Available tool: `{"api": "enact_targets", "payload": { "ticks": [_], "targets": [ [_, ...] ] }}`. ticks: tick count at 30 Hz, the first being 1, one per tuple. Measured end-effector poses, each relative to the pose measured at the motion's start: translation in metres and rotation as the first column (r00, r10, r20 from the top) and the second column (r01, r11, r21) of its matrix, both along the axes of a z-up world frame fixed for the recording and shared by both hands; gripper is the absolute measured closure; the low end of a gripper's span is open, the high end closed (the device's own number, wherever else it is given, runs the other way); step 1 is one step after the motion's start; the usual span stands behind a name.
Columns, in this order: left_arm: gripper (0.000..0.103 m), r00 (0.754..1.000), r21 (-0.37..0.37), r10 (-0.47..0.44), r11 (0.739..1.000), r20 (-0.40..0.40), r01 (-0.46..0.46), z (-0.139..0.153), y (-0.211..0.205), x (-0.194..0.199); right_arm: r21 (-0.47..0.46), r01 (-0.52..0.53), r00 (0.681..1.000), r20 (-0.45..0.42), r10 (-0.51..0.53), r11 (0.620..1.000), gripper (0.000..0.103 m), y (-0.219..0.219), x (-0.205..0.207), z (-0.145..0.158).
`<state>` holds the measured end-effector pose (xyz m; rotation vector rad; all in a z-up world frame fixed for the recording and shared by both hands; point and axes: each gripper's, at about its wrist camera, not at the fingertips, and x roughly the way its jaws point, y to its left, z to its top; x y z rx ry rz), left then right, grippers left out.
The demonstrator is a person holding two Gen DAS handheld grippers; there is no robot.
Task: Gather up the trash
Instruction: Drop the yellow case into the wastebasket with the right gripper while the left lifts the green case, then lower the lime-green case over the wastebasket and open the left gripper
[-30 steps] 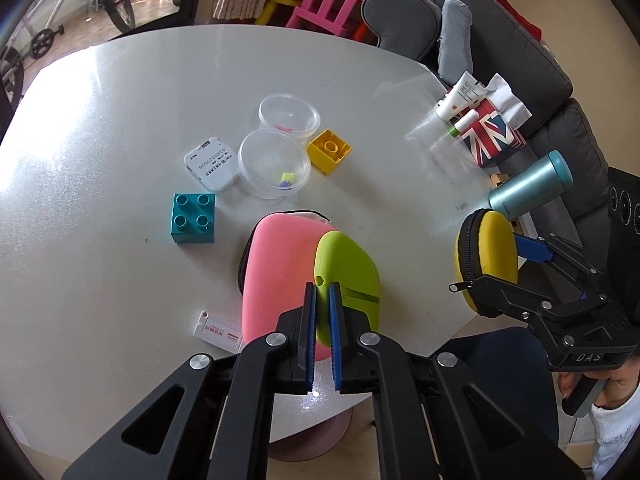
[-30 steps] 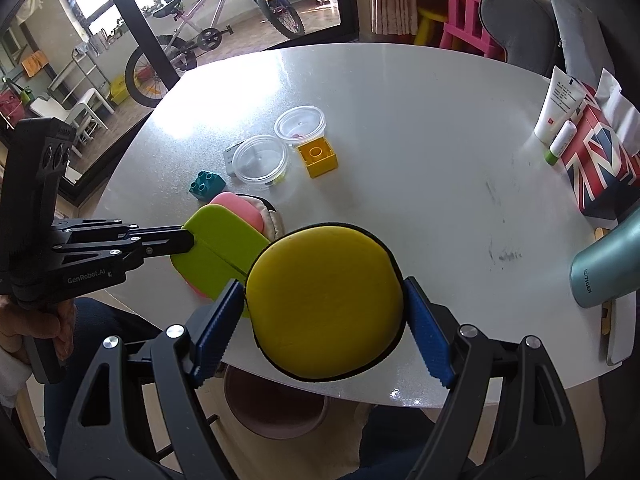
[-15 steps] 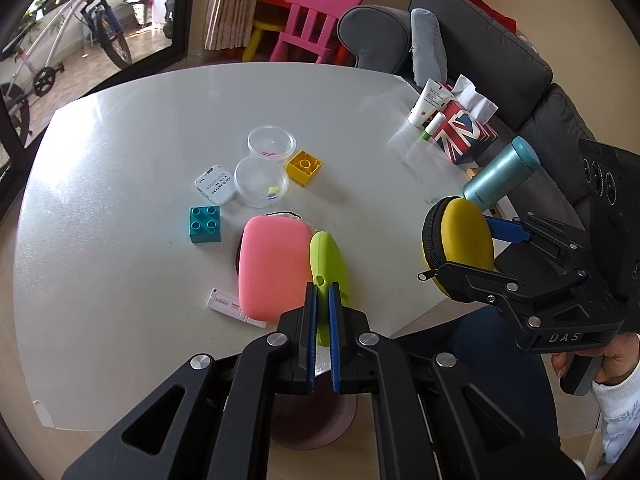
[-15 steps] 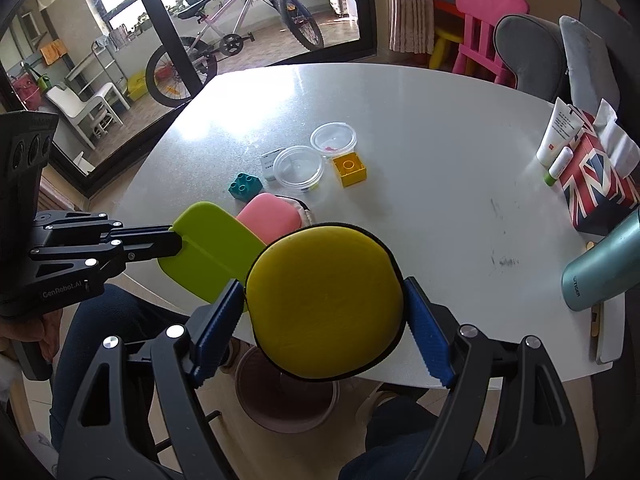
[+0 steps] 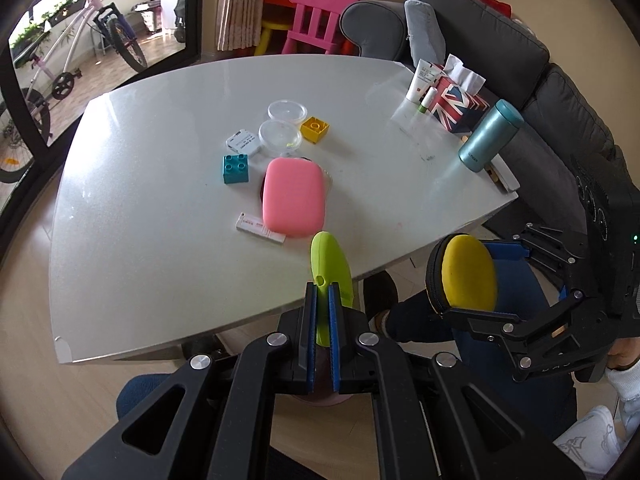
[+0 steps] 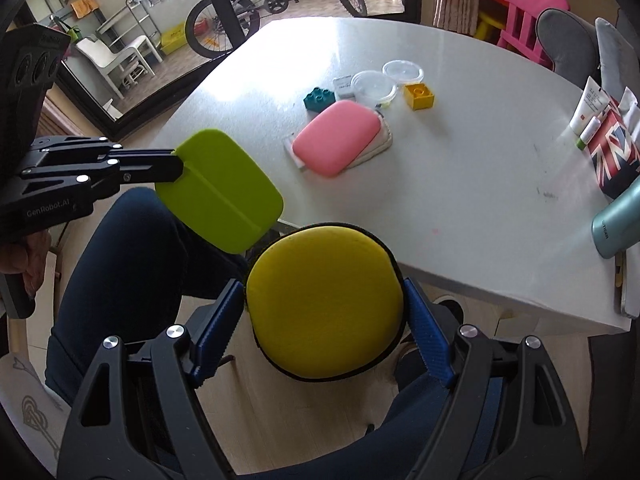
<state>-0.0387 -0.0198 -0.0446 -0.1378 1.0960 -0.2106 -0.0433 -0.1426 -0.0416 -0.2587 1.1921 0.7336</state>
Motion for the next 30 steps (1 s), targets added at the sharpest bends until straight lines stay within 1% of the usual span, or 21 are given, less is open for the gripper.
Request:
{"api": "enact_targets", "payload": {
  "ticks": [4,7,8,10,11,17,27,28,29,30],
  "targets": [
    [0.098,1.0,0.0,0.014,1.0,-0.007,-0.014,-0.005,0.004,-0.018,-0.015,-0.035,0.999,-0.032,0.035,0.999,0.024,0.004,-0.015,-0.013],
    [0.098,1.0,-0.006,0.022,1.0,-0.013,-0.022,-0.008,0.007,-0.026,-0.023,-0.051,0.997,-0.055,0.05,0.998,0.021,0.01,-0.022,-0.021],
    [0.098,1.0,-0.006,0.023,1.0,-0.014,-0.023,-0.008,0.008,-0.028,-0.023,-0.05,0.997,-0.055,0.049,0.998,0.015,0.01,-0.023,-0.022],
    [0.098,1.0,-0.008,0.024,1.0,-0.015,-0.024,-0.009,0.009,-0.03,-0.022,-0.041,0.998,-0.048,0.04,0.999,0.009,0.009,-0.023,-0.022],
    [0.098,1.0,-0.01,0.024,1.0,-0.015,-0.025,-0.009,0.009,-0.031,-0.026,-0.035,0.998,-0.05,0.034,0.999,0.008,0.008,-0.022,-0.022],
    [0.098,1.0,-0.018,0.008,1.0,-0.019,-0.009,-0.011,0.002,-0.034,-0.029,0.01,1.0,-0.026,-0.011,1.0,0.006,-0.001,-0.015,-0.014],
    [0.097,0.997,-0.01,-0.059,0.998,-0.045,0.059,-0.02,-0.021,-0.039,-0.016,0.077,0.997,0.017,-0.077,0.997,0.006,-0.021,-0.001,0.004],
    [0.095,0.997,-0.008,-0.069,0.998,-0.047,0.068,-0.02,-0.024,-0.04,-0.013,0.083,0.996,0.017,-0.083,0.996,0.006,-0.023,0.001,0.004],
    [0.09,0.996,-0.001,-0.076,0.997,-0.05,0.076,-0.021,-0.026,-0.039,-0.01,0.089,0.996,0.018,-0.088,0.996,0.006,-0.024,0.002,0.005],
    [0.087,0.995,0.003,-0.08,0.997,-0.052,0.081,-0.021,-0.029,-0.039,-0.008,0.093,0.995,0.02,-0.093,0.996,0.006,-0.026,0.002,0.006]
  ]
}}
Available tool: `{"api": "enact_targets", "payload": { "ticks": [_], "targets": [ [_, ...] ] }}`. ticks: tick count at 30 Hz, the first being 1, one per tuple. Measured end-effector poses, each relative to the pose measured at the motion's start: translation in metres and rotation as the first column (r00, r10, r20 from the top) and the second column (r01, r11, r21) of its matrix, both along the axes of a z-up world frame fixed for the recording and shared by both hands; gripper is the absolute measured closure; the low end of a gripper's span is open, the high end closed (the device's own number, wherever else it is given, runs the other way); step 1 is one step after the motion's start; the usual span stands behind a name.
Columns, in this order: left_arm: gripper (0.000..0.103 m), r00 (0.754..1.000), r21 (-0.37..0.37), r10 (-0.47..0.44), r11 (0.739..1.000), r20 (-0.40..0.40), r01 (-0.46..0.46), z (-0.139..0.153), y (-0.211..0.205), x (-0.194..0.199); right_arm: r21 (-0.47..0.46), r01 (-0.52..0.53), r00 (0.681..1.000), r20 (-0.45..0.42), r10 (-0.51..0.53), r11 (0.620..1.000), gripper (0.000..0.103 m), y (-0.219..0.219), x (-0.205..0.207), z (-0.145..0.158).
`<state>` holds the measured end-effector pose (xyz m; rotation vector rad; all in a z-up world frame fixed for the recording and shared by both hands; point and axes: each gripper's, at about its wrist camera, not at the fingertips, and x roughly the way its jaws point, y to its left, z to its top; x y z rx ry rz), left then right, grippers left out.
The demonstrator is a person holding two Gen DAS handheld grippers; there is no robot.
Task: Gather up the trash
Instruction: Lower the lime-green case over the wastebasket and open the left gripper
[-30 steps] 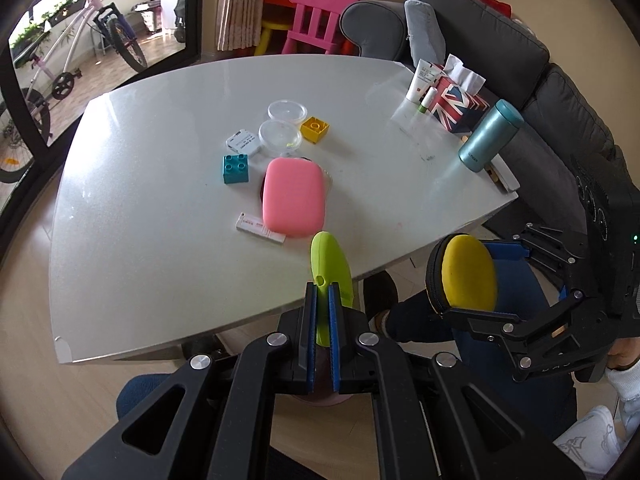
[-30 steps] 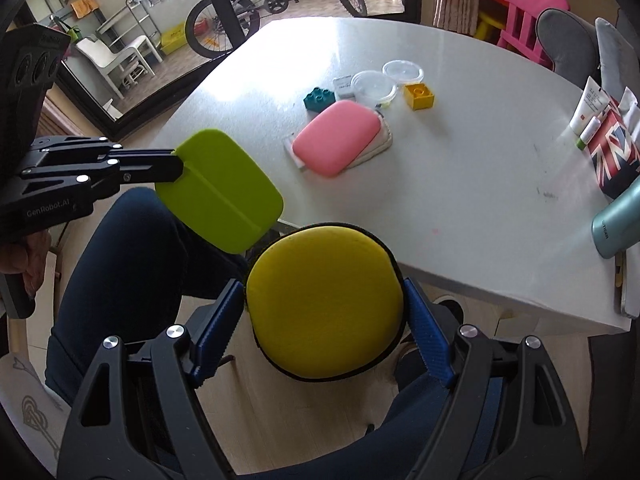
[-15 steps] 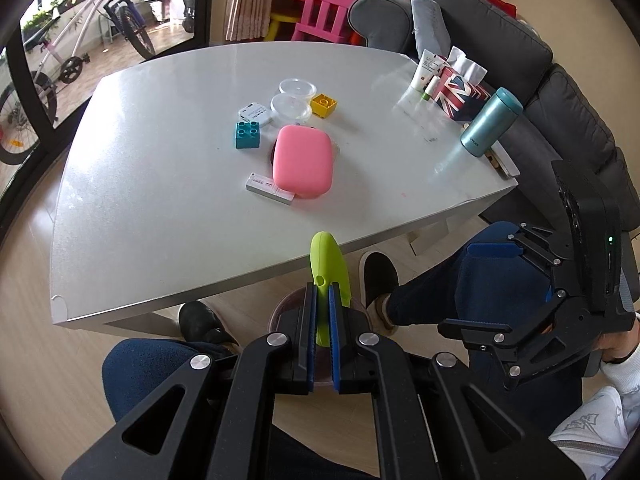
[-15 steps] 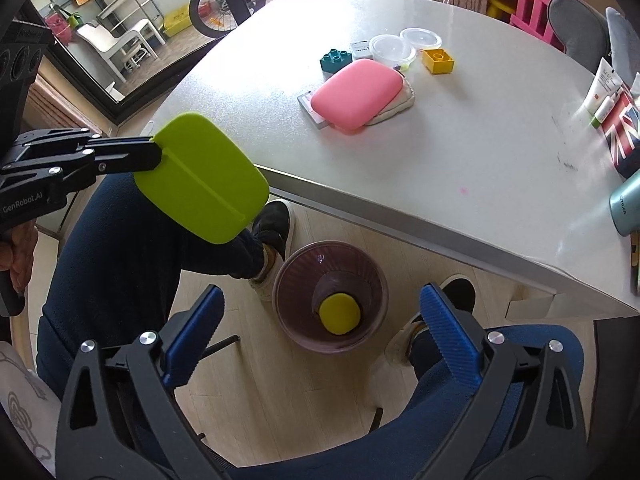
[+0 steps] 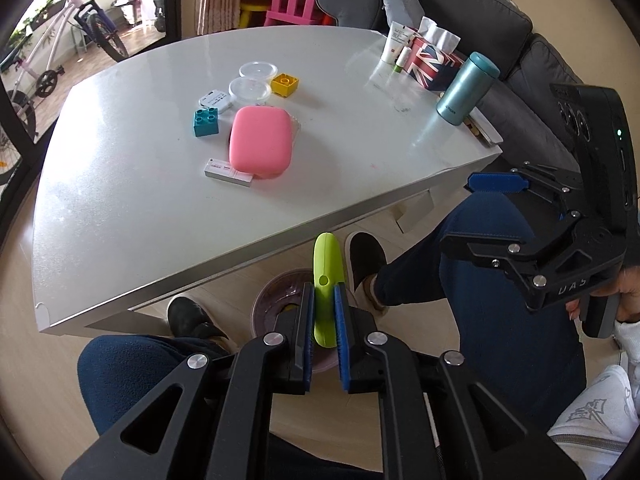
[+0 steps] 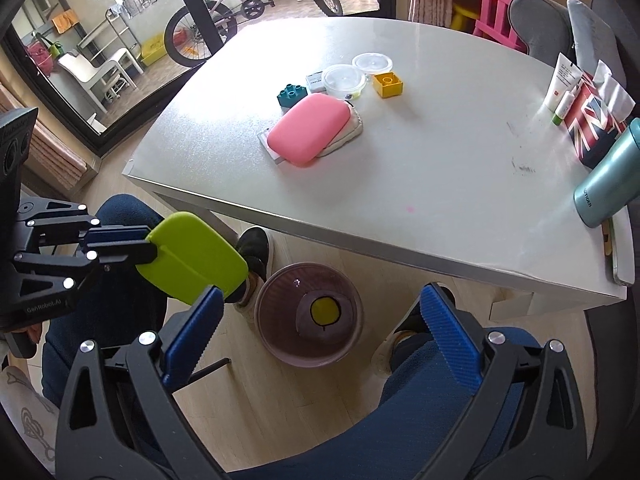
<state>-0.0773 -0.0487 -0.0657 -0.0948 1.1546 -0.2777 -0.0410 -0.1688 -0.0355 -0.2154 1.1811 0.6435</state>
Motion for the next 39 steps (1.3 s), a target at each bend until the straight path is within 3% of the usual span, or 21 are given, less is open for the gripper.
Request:
{"api": "enact_targets", "payload": {
  "ticks": [1,2,3,4,28,39],
  "targets": [
    [0.077,1.0,-0.001,-0.001,1.0,0.0,0.001,0.0,-0.002,0.0,0.001,0.004,1.0,0.003,-0.004,1.0,0.006,-0.001,0.001,0.001],
    [0.042,1.0,-0.006,0.001,1.0,0.001,-0.001,-0.001,-0.002,0.0,0.002,0.007,1.0,0.005,-0.007,1.0,0.006,-0.002,0.001,0.001],
    [0.017,1.0,-0.019,0.007,1.0,0.009,-0.007,0.0,-0.001,0.0,0.004,0.009,1.0,0.006,-0.009,1.0,0.006,-0.002,0.002,0.002],
    [0.006,0.999,-0.044,0.011,0.999,0.031,-0.01,0.002,0.0,-0.001,0.004,0.01,1.0,0.008,-0.01,1.0,0.006,-0.002,0.002,0.003],
    [0.006,0.994,0.004,0.102,0.995,0.049,-0.102,0.011,0.025,0.011,0.0,0.004,1.0,0.013,-0.004,1.0,0.004,0.009,0.005,0.005],
    [0.006,0.993,0.019,0.11,0.994,0.047,-0.111,0.005,0.025,0.068,-0.001,0.018,1.0,0.013,-0.018,1.0,0.004,0.01,0.015,0.006]
  ]
}}
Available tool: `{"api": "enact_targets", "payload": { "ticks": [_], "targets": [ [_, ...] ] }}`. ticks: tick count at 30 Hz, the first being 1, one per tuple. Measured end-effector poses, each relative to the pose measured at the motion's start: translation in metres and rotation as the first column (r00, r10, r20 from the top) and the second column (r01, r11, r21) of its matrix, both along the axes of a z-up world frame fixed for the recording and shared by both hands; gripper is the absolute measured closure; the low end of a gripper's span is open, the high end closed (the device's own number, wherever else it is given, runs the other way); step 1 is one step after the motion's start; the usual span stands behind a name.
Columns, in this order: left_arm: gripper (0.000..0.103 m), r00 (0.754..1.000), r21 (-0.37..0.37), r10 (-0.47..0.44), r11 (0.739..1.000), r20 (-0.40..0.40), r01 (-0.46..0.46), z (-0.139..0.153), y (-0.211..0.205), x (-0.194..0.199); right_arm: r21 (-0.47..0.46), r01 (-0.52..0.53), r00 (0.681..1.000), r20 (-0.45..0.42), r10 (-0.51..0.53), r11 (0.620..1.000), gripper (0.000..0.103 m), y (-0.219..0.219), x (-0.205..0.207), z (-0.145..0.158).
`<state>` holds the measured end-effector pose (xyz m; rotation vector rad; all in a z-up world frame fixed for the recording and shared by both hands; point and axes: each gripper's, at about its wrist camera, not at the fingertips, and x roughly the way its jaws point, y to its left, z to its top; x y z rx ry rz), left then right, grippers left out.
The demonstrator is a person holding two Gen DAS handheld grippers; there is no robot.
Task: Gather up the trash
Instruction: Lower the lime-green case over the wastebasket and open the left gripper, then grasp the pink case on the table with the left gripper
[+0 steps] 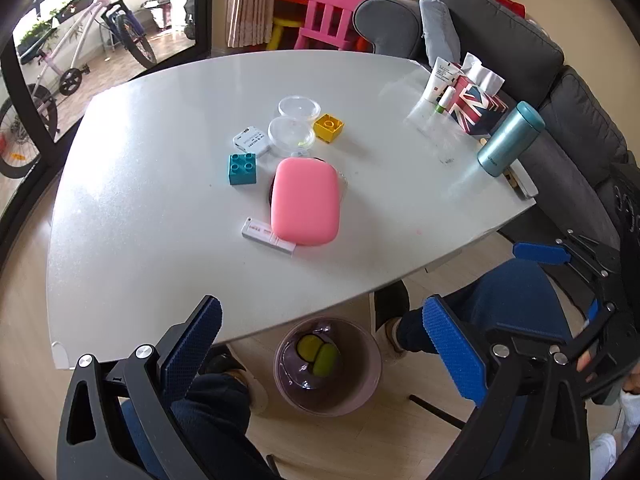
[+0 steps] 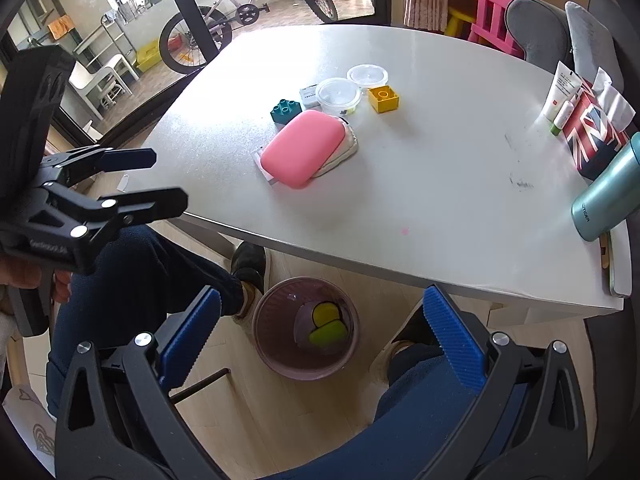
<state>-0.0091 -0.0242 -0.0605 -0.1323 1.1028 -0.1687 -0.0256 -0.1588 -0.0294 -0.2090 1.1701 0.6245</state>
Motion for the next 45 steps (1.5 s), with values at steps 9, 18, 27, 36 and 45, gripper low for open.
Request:
{"api": "enact_targets", "payload": {
  "ticks": [9,18,27,36,45],
  "targets": [
    [0.006,0.999,0.041,-0.016,0.999,-0.042,0.018,-0.031,-0.015,0.065,0.0,0.032,0.999,-0.019,-0.032,1.0,0.004,-0.011,0.01,-0.006],
    [0.006,0.994,0.098,-0.017,0.995,-0.109,0.028,-0.061,-0.021,0.106,0.0,0.055,0.998,-0.037,-0.055,0.999,0.004,-0.02,0.019,-0.013],
    [0.006,0.986,0.144,0.013,0.99,-0.163,0.01,-0.087,-0.017,0.128,0.002,0.063,0.997,-0.052,-0.063,0.998,0.004,-0.024,0.024,-0.018],
    [0.029,0.985,0.138,0.0,0.99,-0.175,0.025,-0.094,-0.017,0.129,0.003,0.068,0.996,-0.064,-0.067,0.998,0.004,-0.026,0.028,-0.022],
    [0.037,0.991,0.107,0.005,0.994,-0.132,0.009,-0.081,-0.016,0.123,0.009,0.065,0.996,-0.065,-0.064,0.998,0.004,-0.023,0.028,-0.023]
  ]
}}
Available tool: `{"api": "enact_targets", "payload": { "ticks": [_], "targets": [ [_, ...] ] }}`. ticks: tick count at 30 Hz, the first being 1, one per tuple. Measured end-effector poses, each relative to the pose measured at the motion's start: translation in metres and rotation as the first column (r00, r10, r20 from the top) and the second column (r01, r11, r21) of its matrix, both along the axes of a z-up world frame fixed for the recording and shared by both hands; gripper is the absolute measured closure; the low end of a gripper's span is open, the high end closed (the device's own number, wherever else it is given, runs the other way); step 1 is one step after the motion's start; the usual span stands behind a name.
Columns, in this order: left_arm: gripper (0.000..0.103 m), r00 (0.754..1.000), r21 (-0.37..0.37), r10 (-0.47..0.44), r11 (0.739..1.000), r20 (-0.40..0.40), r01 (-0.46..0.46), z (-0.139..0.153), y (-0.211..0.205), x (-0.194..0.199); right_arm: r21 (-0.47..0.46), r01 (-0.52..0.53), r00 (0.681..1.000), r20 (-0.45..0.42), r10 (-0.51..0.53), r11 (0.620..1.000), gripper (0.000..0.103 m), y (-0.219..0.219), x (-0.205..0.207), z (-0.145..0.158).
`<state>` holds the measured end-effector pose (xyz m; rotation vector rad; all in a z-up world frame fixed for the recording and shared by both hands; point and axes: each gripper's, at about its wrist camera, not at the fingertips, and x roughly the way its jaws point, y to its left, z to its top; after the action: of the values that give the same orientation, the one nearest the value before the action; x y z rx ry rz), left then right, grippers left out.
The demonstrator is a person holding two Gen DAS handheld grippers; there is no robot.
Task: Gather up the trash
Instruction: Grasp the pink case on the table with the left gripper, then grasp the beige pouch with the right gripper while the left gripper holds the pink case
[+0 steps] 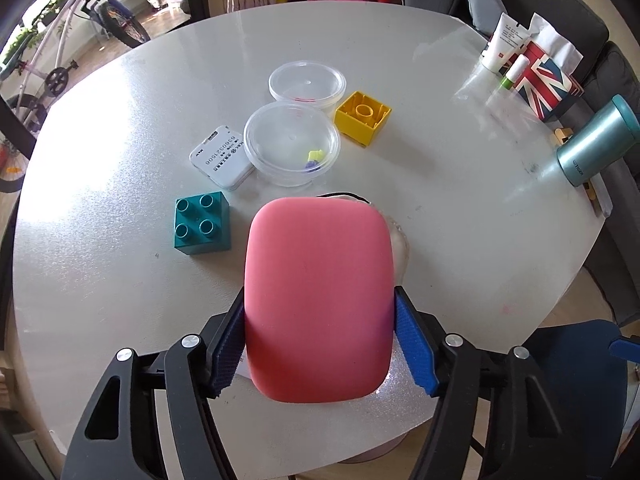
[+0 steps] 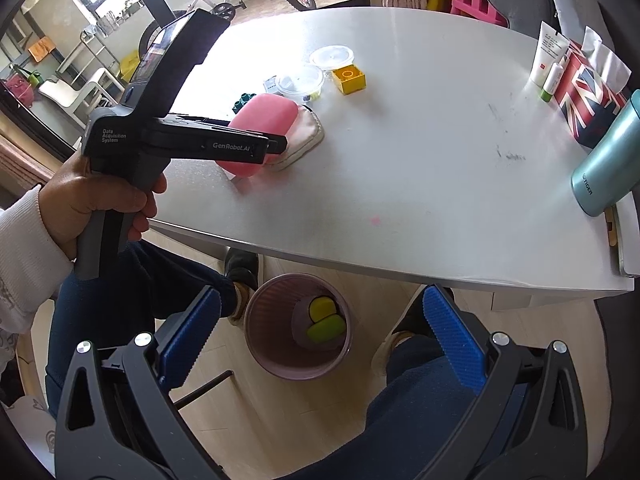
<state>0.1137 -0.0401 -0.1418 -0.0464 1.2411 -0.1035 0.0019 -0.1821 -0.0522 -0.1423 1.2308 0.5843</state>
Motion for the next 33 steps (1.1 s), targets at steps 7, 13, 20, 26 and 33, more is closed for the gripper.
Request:
{"api": "enact_targets", "payload": {
  "ticks": [7,13,20,26,33],
  "targets": [
    [0.038,0.999,-0.025,0.013,1.0,0.041,-0.012,0.021,0.007,-0.014,0.006,-0.017,1.0,0.017,0.017,1.0,0.004,0.008,0.004,0.005],
    [0.038,0.996,-0.029,0.035,0.999,0.083,-0.033,0.046,0.019,-0.03,0.006,-0.055,0.998,0.039,0.055,0.998,0.004,0.027,0.014,0.008],
    [0.038,0.989,-0.033,0.062,0.998,0.133,-0.058,0.071,0.036,-0.051,0.0,-0.1,0.994,0.048,0.1,0.995,0.004,0.057,0.034,0.004],
    [0.038,0.982,-0.033,0.091,0.996,0.163,-0.086,0.084,0.053,-0.064,-0.028,-0.136,0.99,0.044,0.137,0.99,0.004,0.087,0.058,-0.006],
    [0.038,0.978,-0.046,0.129,0.991,0.166,-0.123,0.084,0.067,-0.073,-0.052,-0.154,0.988,0.024,0.155,0.987,0.004,0.118,0.088,-0.026]
  ]
}}
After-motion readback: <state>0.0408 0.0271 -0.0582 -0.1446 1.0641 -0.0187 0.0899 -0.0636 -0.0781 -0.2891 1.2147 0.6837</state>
